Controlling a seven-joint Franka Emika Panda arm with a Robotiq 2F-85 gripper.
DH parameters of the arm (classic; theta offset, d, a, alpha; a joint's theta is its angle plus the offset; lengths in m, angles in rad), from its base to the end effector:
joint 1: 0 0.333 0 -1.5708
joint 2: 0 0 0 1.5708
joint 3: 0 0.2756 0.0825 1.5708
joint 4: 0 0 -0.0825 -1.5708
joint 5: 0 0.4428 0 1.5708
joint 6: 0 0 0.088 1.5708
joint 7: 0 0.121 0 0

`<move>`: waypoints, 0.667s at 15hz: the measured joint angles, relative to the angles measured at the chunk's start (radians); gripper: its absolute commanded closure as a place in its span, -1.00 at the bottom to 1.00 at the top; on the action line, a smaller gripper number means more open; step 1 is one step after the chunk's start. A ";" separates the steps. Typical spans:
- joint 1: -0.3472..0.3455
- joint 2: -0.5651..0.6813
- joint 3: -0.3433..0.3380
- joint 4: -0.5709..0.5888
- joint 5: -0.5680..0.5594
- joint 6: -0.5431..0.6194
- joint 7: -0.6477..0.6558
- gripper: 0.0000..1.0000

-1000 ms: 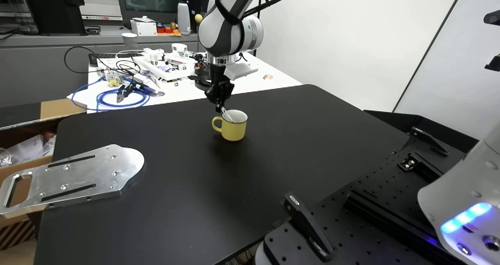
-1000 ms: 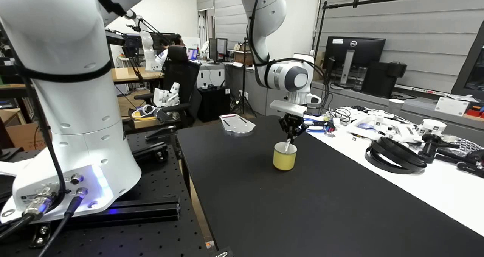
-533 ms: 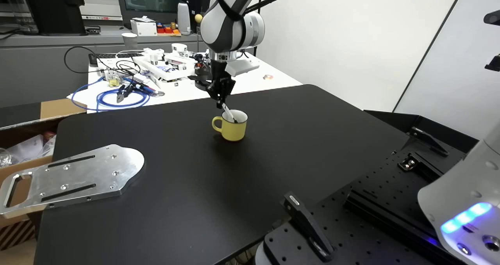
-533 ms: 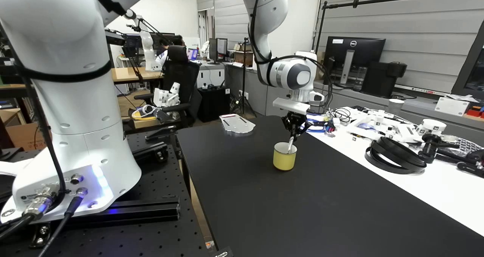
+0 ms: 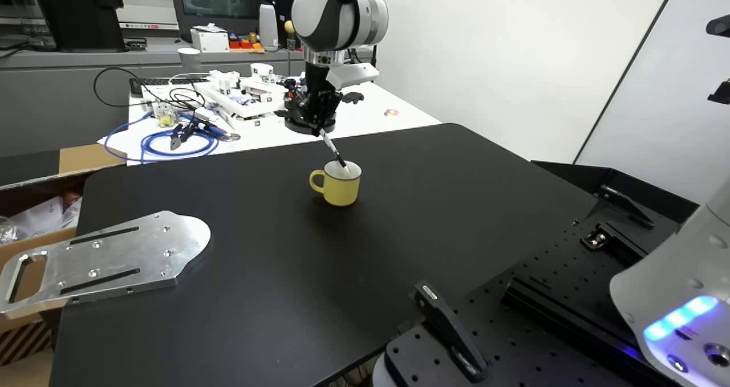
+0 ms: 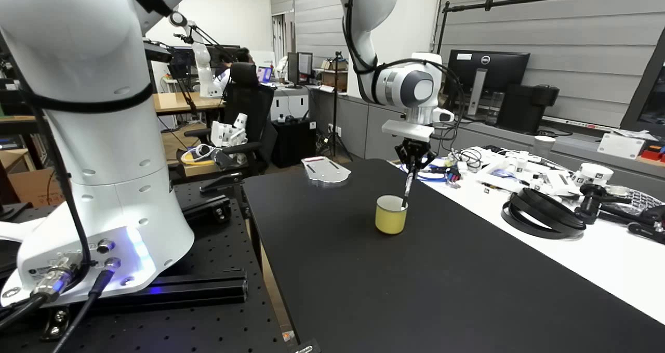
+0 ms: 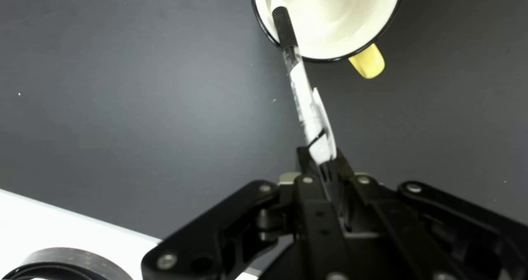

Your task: Remove the pen out of the cup and put it on the table

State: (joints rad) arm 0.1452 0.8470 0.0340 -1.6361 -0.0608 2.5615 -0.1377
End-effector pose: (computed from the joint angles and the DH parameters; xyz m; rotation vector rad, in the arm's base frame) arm 0.6836 0.1237 0.0405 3.0816 0.5511 0.1244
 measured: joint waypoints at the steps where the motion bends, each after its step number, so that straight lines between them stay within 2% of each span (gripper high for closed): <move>1: 0.000 -0.008 0.001 0.001 0.000 0.000 0.000 0.94; 10: 0.030 -0.039 0.010 0.067 -0.016 -0.002 0.000 0.94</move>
State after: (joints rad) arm 0.1755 0.8077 0.0441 -1.5691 -0.0771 2.5592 -0.1379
